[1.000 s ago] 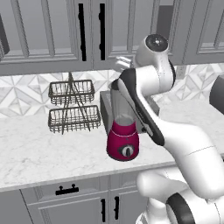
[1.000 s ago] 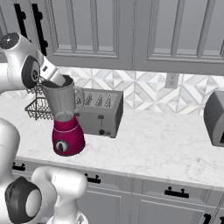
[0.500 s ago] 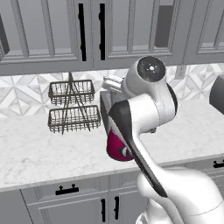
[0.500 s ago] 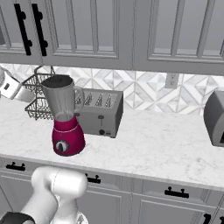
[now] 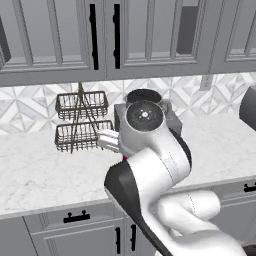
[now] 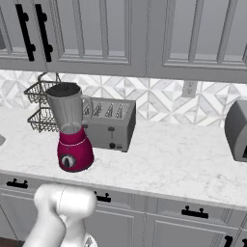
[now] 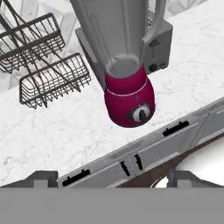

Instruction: Close the lid blender by securely placing the lid on top.

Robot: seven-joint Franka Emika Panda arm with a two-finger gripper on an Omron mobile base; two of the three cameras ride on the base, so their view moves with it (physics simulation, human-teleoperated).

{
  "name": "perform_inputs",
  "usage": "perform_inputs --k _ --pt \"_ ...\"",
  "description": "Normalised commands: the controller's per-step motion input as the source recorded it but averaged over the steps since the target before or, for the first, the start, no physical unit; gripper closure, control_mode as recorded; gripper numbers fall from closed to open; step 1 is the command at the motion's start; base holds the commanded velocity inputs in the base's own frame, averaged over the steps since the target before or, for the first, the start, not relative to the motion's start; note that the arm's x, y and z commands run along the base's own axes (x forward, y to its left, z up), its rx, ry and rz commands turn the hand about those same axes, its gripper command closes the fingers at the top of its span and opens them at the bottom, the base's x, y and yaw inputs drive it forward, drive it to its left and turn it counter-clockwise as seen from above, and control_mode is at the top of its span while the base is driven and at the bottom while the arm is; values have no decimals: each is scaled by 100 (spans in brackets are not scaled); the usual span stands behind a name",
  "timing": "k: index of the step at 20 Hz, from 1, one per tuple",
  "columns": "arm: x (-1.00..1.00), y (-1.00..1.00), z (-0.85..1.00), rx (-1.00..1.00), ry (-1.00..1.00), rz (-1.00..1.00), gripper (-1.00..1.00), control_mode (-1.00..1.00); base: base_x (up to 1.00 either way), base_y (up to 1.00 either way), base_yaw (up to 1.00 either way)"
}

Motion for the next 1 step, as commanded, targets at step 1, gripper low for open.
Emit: perform_inputs --k 1 --pt "-1 -5 0 10 -5 0 -100 -100 0 0 0"
